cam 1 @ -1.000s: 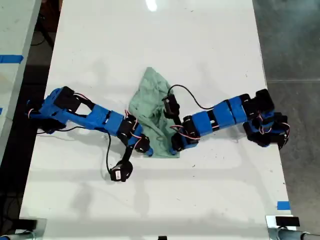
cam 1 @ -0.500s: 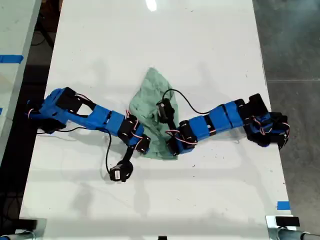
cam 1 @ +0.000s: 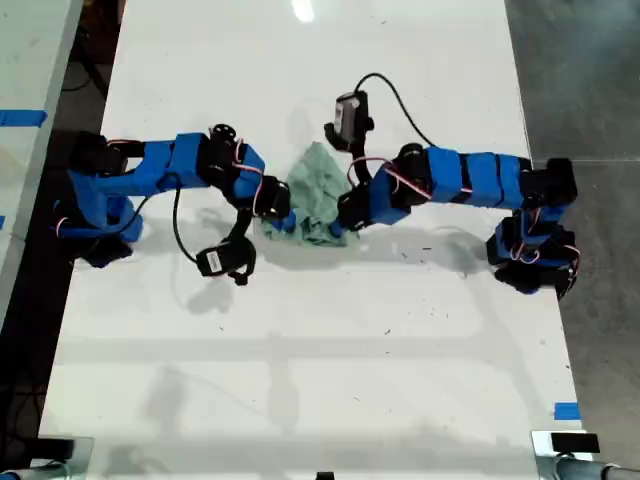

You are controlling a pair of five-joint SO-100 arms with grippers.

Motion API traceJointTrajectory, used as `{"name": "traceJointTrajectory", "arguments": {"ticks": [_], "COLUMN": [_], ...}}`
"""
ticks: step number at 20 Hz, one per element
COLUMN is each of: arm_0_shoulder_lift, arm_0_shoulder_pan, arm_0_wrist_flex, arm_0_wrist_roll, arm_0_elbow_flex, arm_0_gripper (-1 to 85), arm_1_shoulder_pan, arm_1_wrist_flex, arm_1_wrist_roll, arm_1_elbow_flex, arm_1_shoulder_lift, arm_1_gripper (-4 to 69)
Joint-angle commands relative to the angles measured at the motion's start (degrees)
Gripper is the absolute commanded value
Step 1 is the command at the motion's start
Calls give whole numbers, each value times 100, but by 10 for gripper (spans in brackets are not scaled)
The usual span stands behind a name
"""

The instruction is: Fold t shirt

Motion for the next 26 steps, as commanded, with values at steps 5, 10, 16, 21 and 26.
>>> {"name": "traceJointTrajectory", "arguments": {"ticks": [5, 10, 16, 21, 26], "arm_0_shoulder_lift": [-105, -1406, -1916, 1468, 5045], "arm_0_shoulder_pan": [-2197, -2725, -2654, -2373, -1635], "arm_0_wrist_flex": [-26, -281, -264, 88, 70], "arm_0_wrist_roll": [993, 1336, 1406, 1195, 422], "arm_0_elbow_flex": [-97, -105, -193, 431, 2558], "arm_0_gripper": [-3, -3, 208, 137, -2], "arm_1_shoulder_pan": [2145, 2777, 2733, 2522, 2426], "arm_1_wrist_flex": [-571, -1239, -1116, 369, 1187], "arm_1_wrist_roll": [-1362, -1767, -1837, -1644, -1116], "arm_1_elbow_flex": [536, 562, 413, 141, 1784], "arm_1_shoulder_lift": [264, -1336, -1863, 431, 4315], "arm_1_gripper": [14, 13, 248, 228, 61]}}
